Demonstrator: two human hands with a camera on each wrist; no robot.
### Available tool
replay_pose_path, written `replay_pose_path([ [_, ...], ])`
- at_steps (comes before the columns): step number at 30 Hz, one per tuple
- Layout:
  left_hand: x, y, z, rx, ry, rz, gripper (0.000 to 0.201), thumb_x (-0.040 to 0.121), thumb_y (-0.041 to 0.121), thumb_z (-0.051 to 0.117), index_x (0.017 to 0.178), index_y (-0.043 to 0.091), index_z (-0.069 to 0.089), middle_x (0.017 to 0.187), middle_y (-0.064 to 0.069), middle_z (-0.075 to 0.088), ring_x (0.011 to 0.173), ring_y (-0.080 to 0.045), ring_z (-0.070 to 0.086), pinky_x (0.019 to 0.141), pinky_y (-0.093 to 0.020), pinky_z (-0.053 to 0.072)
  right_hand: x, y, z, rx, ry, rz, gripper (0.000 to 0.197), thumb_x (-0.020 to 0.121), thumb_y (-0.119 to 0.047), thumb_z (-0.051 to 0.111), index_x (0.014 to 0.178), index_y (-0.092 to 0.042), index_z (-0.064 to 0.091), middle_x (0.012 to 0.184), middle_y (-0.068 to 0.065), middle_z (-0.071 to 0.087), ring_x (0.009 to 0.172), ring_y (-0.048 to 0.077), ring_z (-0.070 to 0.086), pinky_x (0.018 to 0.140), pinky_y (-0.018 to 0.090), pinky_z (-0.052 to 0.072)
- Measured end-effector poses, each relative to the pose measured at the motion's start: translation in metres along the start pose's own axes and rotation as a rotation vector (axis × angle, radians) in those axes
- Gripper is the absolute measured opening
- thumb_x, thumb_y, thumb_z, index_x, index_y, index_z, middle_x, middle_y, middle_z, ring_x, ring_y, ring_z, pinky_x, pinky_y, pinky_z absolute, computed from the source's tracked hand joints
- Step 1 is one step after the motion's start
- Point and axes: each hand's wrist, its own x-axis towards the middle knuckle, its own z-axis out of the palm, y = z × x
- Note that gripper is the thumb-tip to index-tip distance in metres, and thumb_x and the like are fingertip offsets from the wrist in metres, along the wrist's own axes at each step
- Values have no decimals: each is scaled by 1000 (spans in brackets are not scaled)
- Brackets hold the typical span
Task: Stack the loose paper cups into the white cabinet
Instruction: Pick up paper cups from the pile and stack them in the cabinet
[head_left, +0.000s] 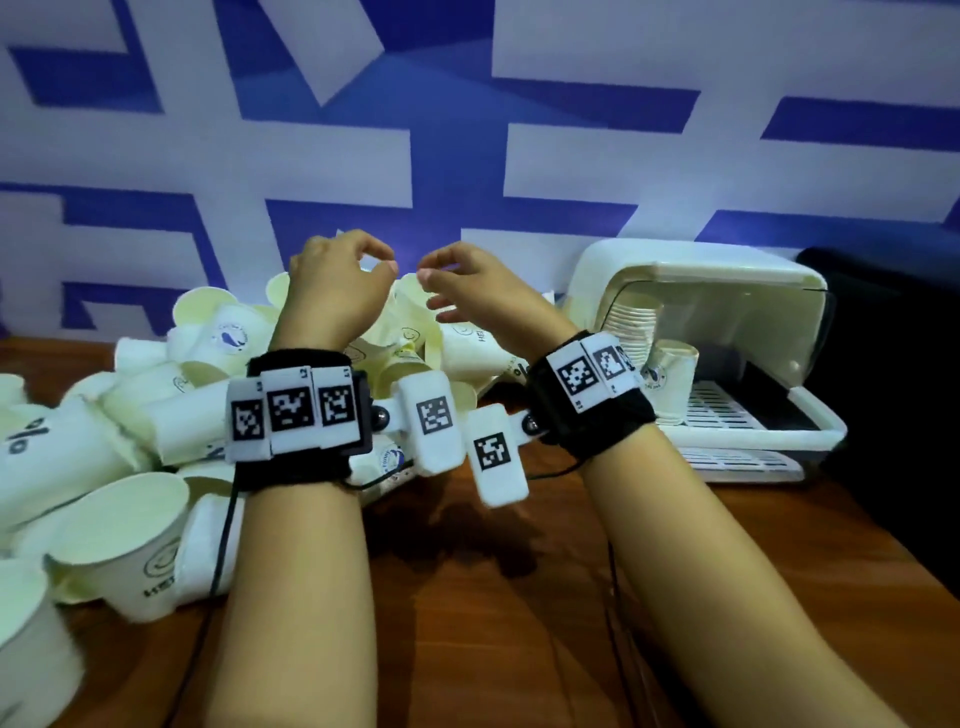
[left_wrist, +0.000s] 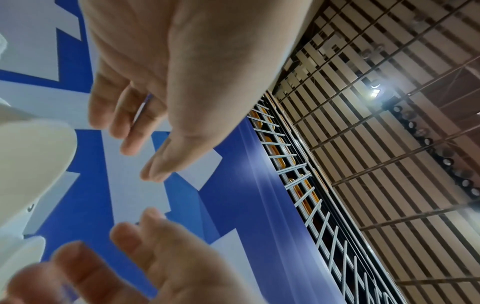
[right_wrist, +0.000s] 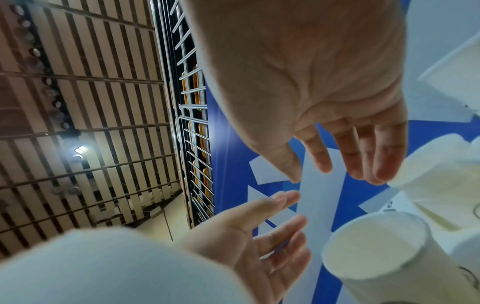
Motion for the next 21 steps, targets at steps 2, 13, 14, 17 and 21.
replay_pose_path([
  [2,4,-11,-4,-10,39,-77,29,94,33,52,121,23,61,130,-12,55,128,-29,43,109,-41,33,10,-1,12,-10,-60,54,34,98,-27,54,127,-9,51,115,7,57,94,19,60,83,29,53],
  [13,11,-34,-8,110,-104,-326,46,95,40,45,127,10,55,129,-14,56,121,-33,48,98,-41,38,24,-9,28,-309,-212,174,49,102,-42,40,134,-5,44,121,19,58,92,23,60,88,35,52],
  [14,10,-33,-7,105,-127,-333,44,95,40,45,125,9,56,126,-14,57,117,-33,51,94,-39,40,26,-8,29,-298,-219,202,50,101,-43,41,135,-5,43,116,17,60,90,23,62,88,36,53],
  [17,7,-29,-5,82,-195,-349,39,97,38,44,122,9,55,118,-11,59,109,-31,56,82,-33,40,28,-7,30,-222,-258,244,41,101,-41,41,122,-7,51,106,14,62,80,23,62,84,36,55],
  [21,2,-24,-6,65,-231,-340,40,98,39,43,123,10,52,114,-12,61,104,-29,58,77,-32,38,27,-6,29,-97,-270,250,40,101,-38,43,116,-2,54,99,16,62,77,25,65,78,36,58],
])
